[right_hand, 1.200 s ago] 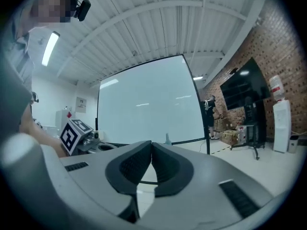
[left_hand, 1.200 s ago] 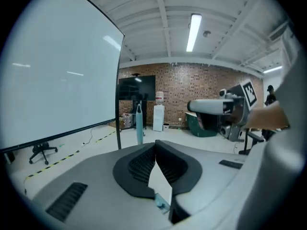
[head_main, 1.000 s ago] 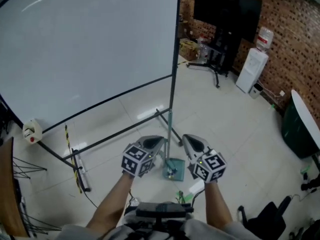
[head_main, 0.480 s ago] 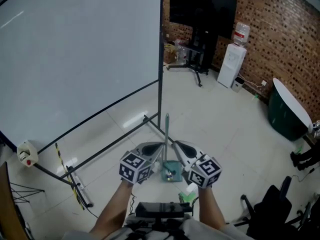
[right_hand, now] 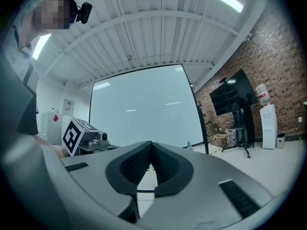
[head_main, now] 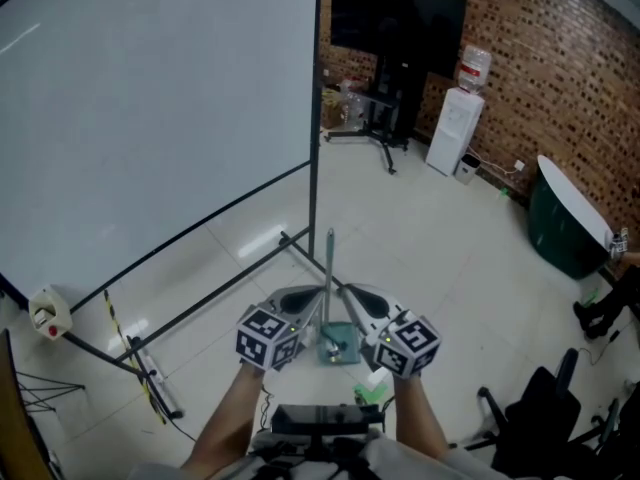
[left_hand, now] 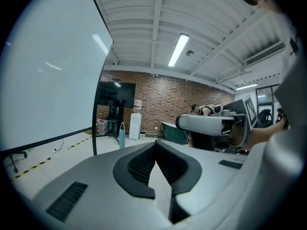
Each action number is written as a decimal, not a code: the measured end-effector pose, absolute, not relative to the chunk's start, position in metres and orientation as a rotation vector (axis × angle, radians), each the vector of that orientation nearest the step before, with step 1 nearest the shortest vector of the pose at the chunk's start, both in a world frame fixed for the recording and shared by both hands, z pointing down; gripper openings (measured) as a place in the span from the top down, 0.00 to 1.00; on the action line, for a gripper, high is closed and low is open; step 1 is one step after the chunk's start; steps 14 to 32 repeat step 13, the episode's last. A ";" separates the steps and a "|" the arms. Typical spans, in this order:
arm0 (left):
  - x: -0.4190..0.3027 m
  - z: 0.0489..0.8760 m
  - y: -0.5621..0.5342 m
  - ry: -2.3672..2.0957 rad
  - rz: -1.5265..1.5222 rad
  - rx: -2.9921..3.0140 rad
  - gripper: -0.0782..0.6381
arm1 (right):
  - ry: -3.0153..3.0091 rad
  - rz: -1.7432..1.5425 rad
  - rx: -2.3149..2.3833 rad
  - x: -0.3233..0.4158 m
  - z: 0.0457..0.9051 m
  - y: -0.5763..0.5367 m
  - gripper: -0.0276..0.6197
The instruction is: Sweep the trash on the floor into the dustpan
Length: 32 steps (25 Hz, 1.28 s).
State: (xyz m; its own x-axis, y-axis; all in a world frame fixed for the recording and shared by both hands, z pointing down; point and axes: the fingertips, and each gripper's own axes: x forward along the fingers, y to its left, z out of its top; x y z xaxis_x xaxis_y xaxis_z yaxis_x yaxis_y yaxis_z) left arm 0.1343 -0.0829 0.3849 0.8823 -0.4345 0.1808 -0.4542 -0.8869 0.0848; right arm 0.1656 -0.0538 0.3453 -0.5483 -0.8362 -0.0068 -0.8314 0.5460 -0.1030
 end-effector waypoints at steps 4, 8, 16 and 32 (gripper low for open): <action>0.138 0.387 -0.084 -0.691 0.244 2.934 0.89 | 2.706 -0.125 -1.456 0.167 0.344 -0.055 0.96; 0.142 0.389 -0.084 -0.689 0.243 2.932 0.89 | 2.735 -0.118 -1.443 0.168 0.345 -0.055 0.96; 0.151 0.387 -0.082 -0.697 0.242 2.933 0.89 | 2.759 -0.110 -1.436 0.174 0.340 -0.054 0.96; 0.151 0.387 -0.082 -0.697 0.242 2.933 0.89 | 2.759 -0.110 -1.436 0.174 0.340 -0.054 0.96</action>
